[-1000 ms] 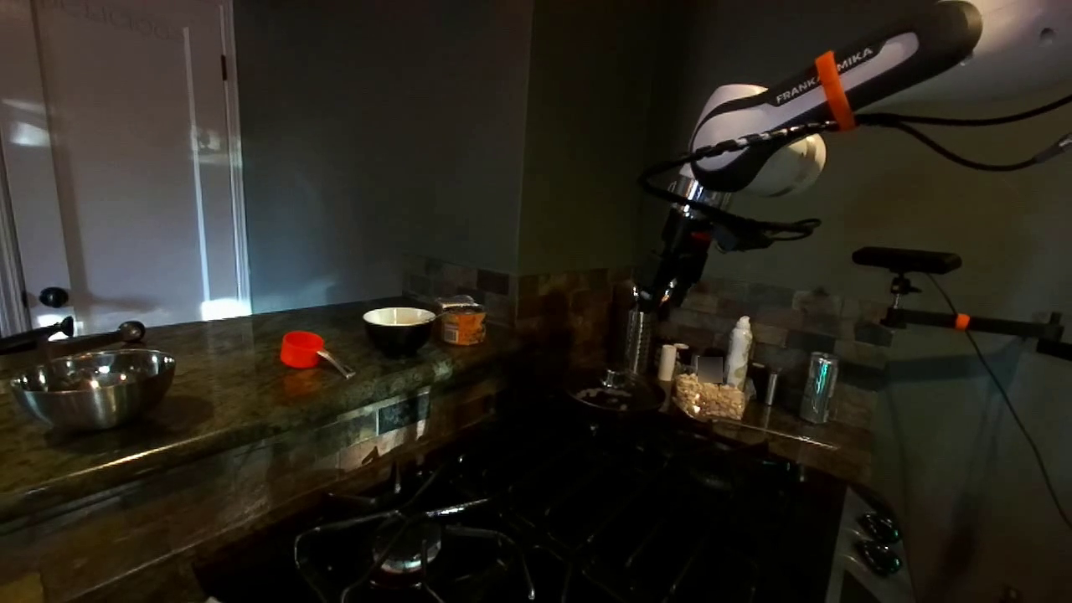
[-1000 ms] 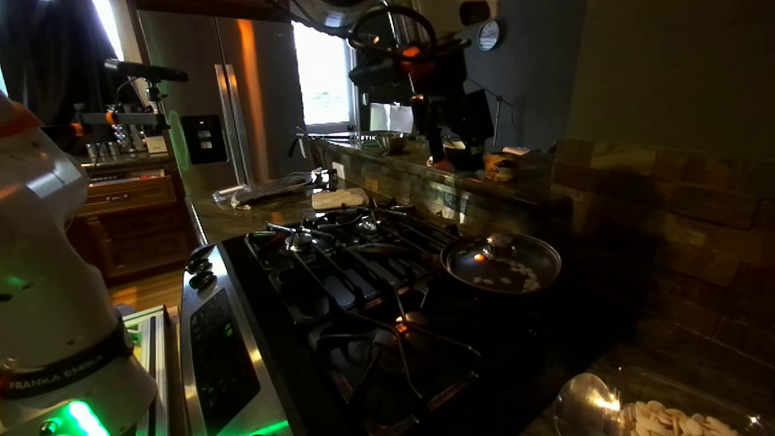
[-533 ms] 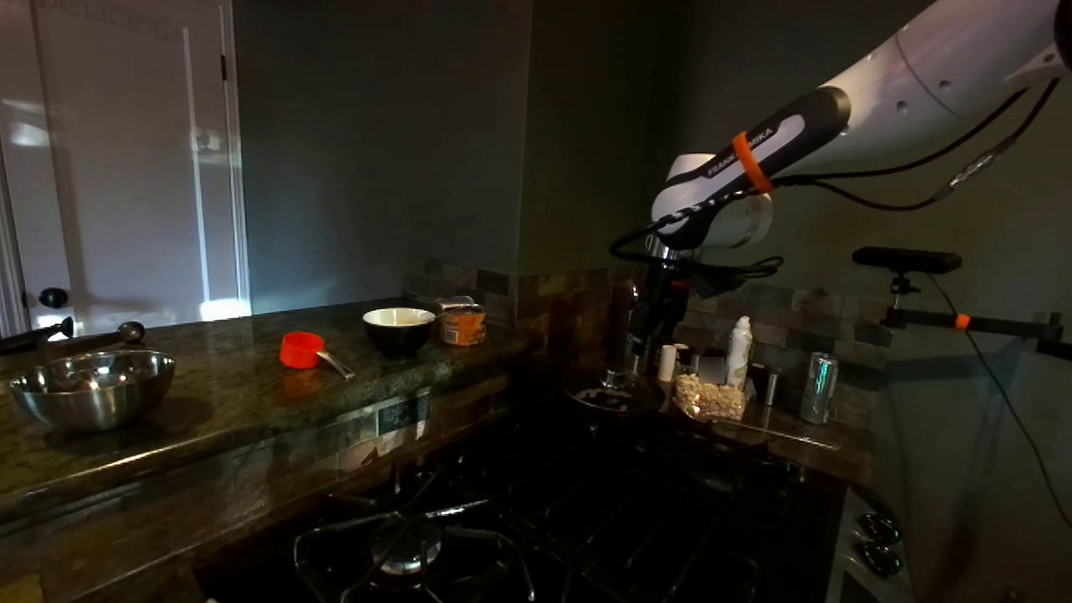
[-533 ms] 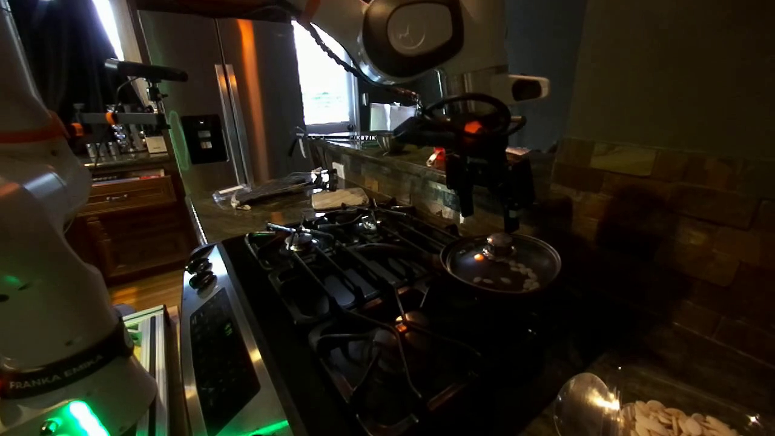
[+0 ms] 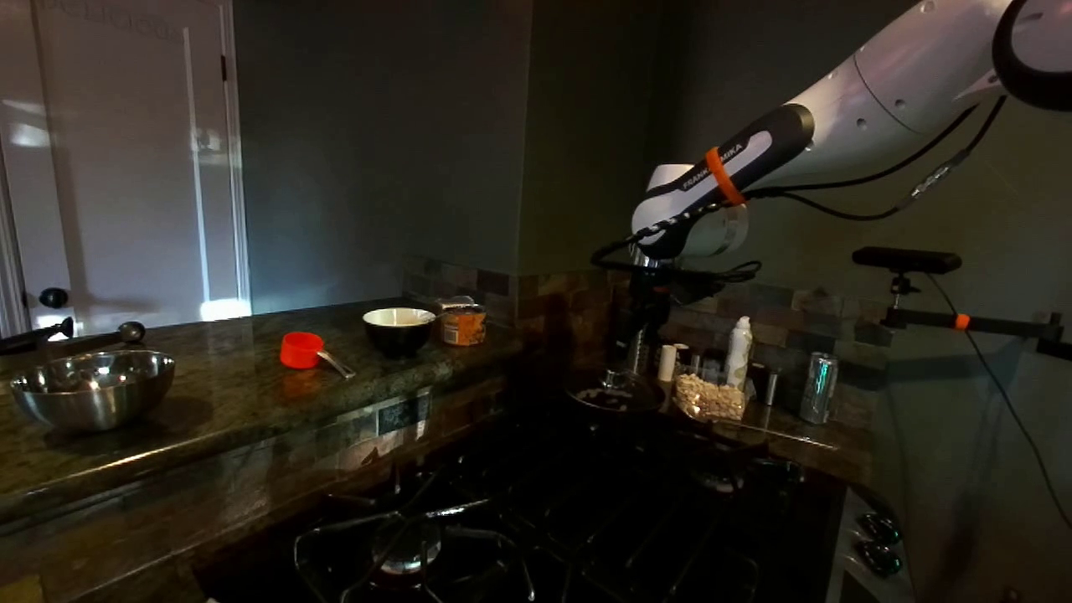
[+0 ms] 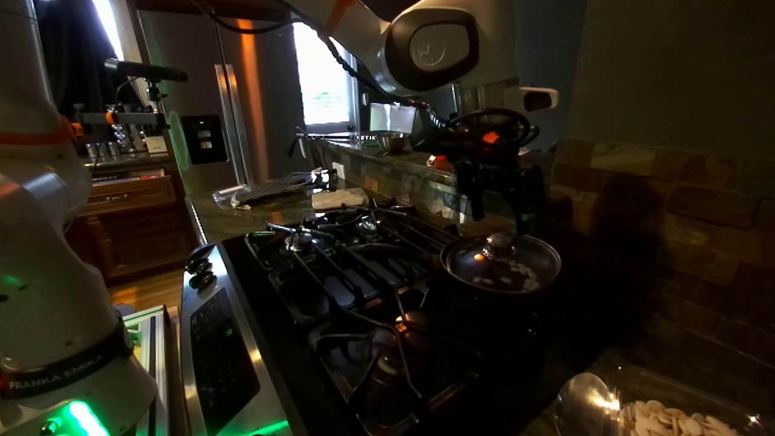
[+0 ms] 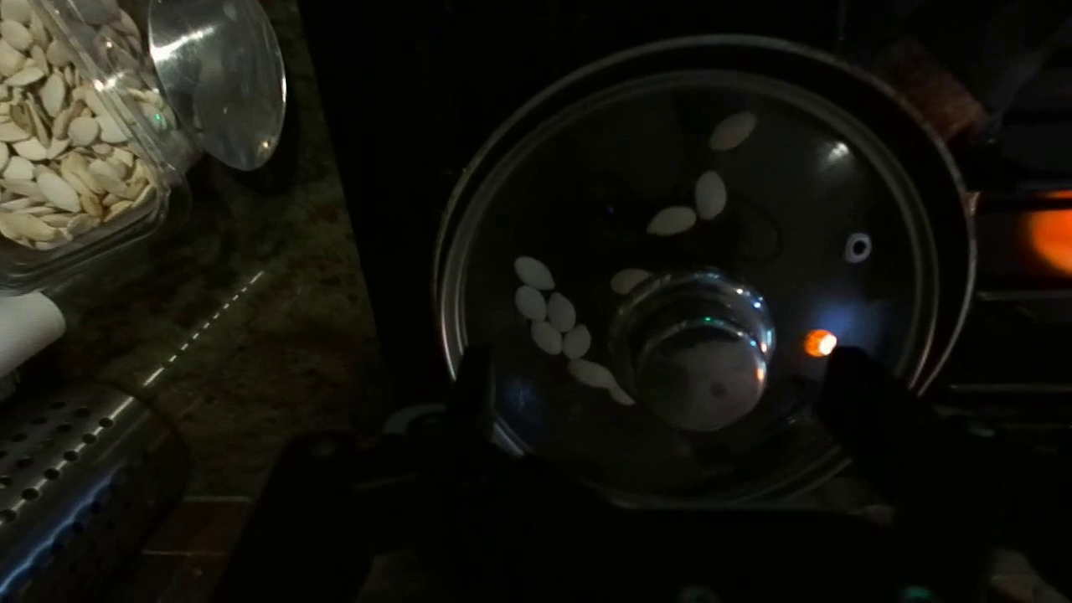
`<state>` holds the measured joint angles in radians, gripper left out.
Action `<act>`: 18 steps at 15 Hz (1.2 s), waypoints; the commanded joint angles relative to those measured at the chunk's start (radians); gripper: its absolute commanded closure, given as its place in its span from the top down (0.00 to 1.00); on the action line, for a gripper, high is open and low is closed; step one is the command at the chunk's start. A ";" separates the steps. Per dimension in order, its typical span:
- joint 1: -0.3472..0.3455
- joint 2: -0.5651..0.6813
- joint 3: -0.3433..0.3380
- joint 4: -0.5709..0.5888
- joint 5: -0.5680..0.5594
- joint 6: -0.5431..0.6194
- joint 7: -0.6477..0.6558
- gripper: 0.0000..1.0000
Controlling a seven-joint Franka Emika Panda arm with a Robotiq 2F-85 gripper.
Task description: Put the lid on the left side of the stove
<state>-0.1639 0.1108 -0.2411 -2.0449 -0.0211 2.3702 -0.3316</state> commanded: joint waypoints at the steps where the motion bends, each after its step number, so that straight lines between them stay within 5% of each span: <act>1: -0.036 0.037 0.053 0.002 0.153 0.034 -0.112 1.00; 5: -0.052 0.065 0.088 0.006 0.283 0.040 -0.191 1.00; 11: -0.050 0.064 0.077 -0.020 0.190 0.151 -0.101 1.00; 18: -0.057 0.094 0.073 -0.009 0.125 0.142 -0.044 1.00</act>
<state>-0.2122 0.1893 -0.1725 -2.0493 0.1421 2.4996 -0.4169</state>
